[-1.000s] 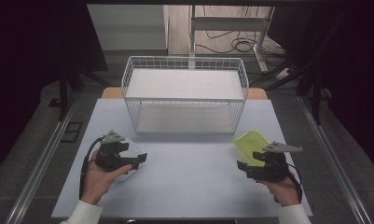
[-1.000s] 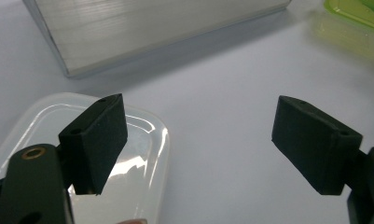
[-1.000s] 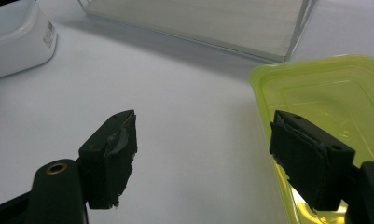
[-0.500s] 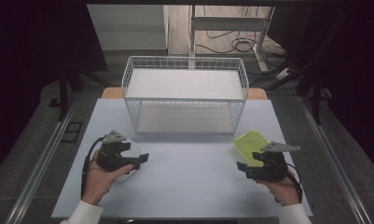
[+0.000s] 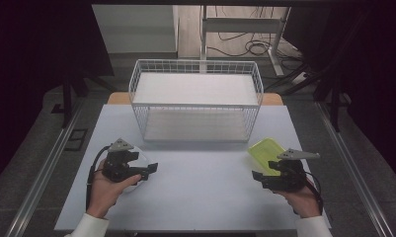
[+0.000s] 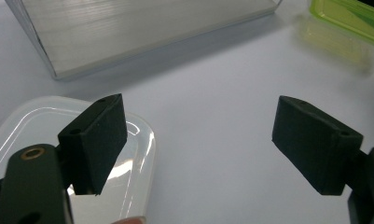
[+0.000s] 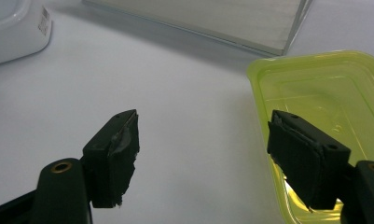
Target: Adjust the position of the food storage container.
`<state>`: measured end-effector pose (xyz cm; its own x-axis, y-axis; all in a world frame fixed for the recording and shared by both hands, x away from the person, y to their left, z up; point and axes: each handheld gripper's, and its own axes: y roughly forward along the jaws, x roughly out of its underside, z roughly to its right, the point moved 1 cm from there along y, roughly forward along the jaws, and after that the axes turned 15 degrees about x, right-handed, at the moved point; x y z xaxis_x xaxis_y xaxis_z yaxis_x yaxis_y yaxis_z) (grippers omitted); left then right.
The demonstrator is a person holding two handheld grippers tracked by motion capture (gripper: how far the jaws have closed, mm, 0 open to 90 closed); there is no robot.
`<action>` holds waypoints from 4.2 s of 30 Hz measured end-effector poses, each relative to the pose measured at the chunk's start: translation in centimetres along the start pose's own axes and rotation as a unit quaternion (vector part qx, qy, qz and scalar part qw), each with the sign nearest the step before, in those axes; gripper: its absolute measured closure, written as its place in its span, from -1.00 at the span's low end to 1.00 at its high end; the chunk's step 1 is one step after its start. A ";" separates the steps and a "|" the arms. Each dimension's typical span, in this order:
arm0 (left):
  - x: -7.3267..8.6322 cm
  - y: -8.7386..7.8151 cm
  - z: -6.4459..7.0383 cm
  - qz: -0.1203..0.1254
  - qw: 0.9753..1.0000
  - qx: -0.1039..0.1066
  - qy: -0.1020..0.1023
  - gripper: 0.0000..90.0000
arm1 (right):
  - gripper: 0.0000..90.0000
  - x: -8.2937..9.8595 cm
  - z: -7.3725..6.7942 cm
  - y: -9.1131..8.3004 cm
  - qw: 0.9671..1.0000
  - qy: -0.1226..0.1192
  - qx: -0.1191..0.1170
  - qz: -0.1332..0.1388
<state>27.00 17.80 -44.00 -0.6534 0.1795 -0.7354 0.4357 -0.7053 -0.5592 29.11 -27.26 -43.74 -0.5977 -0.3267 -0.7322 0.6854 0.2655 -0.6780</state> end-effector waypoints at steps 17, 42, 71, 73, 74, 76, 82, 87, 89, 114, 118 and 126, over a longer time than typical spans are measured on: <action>-0.4 0.5 0.5 -0.010 1.000 0.008 0.021 -0.59 | -0.18 -3.2 2.8 0.1 0.998 0.042 0.041 -0.011; 0.0 0.8 0.3 -0.023 1.000 0.011 0.014 -0.63 | 0.16 -7.2 11.4 7.5 0.985 0.061 0.089 -0.138; 0.2 1.1 0.4 -0.032 0.999 0.008 0.015 -0.64 | 0.98 -5.7 10.2 11.8 0.981 -0.027 0.075 -0.174; 0.2 1.2 0.5 -0.033 0.999 0.009 0.018 -0.64 | 0.98 -5.6 9.4 11.7 0.982 -0.036 0.075 -0.170; 0.2 1.2 0.6 -0.032 0.999 0.010 0.018 -0.64 | 0.98 -5.5 8.8 11.7 0.982 -0.045 0.071 -0.169; 0.1 1.3 0.7 -0.031 0.999 0.010 0.022 -0.64 | 0.98 -5.4 7.8 11.7 0.982 -0.061 0.067 -0.166; 0.2 1.6 0.9 -0.038 0.999 0.013 0.025 -0.64 | 0.98 -5.0 5.8 11.7 0.982 -0.085 0.049 -0.165; 0.2 1.8 0.9 -0.040 0.999 0.013 0.024 -0.64 | 0.98 -4.8 4.8 11.7 0.981 -0.098 0.039 -0.163; 0.3 1.9 0.9 -0.044 0.999 0.014 0.026 -0.63 | 0.98 -4.7 4.1 11.6 0.981 -0.103 0.030 -0.160; 0.6 2.5 1.1 -0.042 0.999 0.015 0.022 -0.63 | 0.98 0.9 8.4 3.7 0.976 -0.036 0.119 -0.179; 0.5 2.6 1.2 -0.043 0.999 0.015 0.022 -0.63 | 0.98 1.7 8.0 3.8 0.976 -0.026 0.111 -0.184; 0.6 2.7 1.0 -0.044 0.999 0.014 0.020 -0.63 | 0.98 2.1 6.5 4.0 0.979 -0.020 0.093 -0.180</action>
<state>27.10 15.32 -45.57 -0.6636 0.2681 -0.6984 0.3597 -0.7042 -0.6121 33.30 -32.76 -47.52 -0.8006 -0.4051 -0.4415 0.4985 -0.0417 -0.8659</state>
